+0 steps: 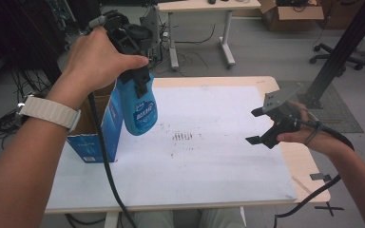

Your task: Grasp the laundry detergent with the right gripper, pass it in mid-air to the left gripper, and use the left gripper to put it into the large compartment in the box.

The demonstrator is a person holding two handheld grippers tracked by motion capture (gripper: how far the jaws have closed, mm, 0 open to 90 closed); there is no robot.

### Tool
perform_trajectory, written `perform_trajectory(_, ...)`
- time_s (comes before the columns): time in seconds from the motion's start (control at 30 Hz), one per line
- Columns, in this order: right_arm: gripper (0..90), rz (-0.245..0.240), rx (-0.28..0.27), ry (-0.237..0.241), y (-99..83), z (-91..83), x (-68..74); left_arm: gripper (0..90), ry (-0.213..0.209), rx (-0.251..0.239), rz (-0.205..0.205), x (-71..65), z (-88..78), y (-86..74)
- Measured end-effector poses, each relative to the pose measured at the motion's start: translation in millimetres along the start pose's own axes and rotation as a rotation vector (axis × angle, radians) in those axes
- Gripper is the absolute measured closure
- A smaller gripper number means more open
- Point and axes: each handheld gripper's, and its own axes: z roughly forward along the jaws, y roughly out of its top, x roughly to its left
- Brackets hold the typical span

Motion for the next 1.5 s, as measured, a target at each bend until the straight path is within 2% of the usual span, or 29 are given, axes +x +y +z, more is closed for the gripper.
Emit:
perform_trajectory(0.17,6.2,-0.005,-0.009,-0.015,-1.4,-3.4,-0.9,38.0,-0.001,0.001,-0.088,14.1,-3.2,-3.9)
perform_trajectory(0.27,6.2,-0.003,-0.013,-0.021,-1.9,-4.7,-2.2,38.0,0.010,-0.001,-0.158,22.6,-6.2,-6.5)
perform_trajectory(0.37,6.2,-0.001,-0.015,-0.023,-2.0,-5.2,-3.3,38.0,0.034,0.005,-0.196,29.4,-9.2,-8.6)
perform_trajectory(0.5,6.2,0.000,-0.014,-0.024,-1.6,-4.5,-4.4,38.0,0.039,-0.004,-0.269,40.9,-13.2,-13.0)
perform_trajectory(0.77,6.2,-0.009,-0.005,-0.016,-0.9,-0.7,-5.0,38.0,0.068,-0.002,-0.384,63.3,-18.5,-21.1)
perform_trajectory(1.17,6.5,-0.009,-0.001,-0.011,0.6,2.6,-6.5,38.0,0.095,-0.007,-0.495,93.0,-18.5,-34.2)
perform_trajectory(1.3,7.1,-0.008,0.006,-0.007,0.5,2.7,-6.3,38.1,0.106,-0.014,-0.521,102.6,-13.9,-39.5)
perform_trajectory(1.5,7.0,0.001,-0.008,-0.014,1.2,2.6,-7.3,38.1,0.148,-0.027,-0.543,113.8,-6.0,-43.7)
